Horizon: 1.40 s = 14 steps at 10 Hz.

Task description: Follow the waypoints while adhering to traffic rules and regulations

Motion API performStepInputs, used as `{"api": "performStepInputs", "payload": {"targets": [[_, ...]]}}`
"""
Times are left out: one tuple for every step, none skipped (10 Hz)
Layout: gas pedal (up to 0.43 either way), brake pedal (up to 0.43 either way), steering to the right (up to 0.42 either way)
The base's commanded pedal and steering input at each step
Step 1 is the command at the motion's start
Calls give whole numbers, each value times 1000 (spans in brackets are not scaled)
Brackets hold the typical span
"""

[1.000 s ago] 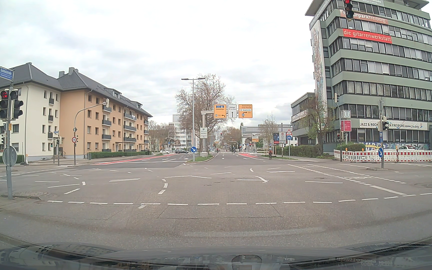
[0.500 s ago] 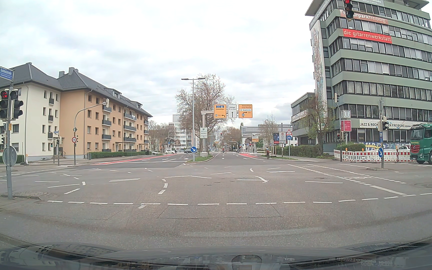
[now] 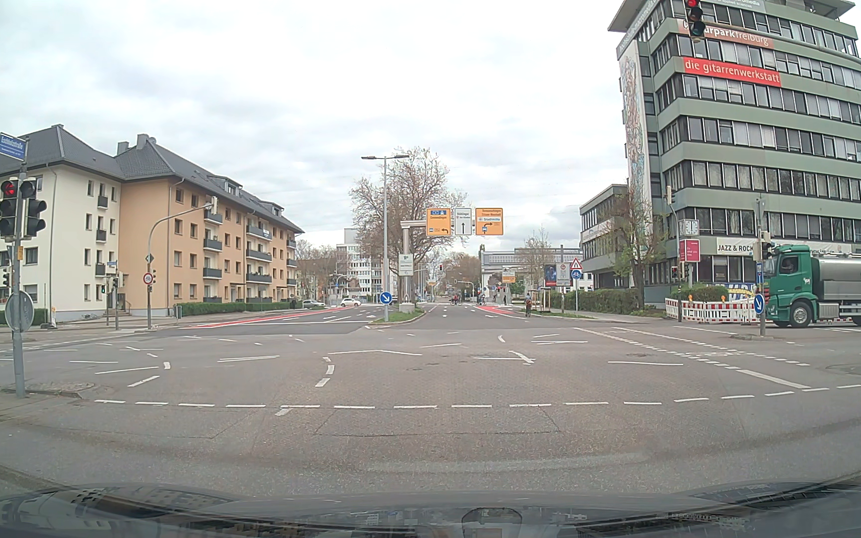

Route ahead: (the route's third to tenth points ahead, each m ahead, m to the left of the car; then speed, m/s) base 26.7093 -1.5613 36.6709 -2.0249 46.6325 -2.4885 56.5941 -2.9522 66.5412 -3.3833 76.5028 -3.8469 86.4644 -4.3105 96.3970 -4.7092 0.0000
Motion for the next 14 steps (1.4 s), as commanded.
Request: {"api": "performStepInputs", "payload": {"targets": [[0, 201, -15], [0, 201, -15], [0, 201, -15], [0, 201, -15], [0, 195, -15], [0, 201, -15], [0, 201, -15], [0, 201, -15], [0, 201, -15], [0, 201, -15], [0, 201, -16], [0, 201, -16], [0, 201, -16], [0, 195, -16]]}}
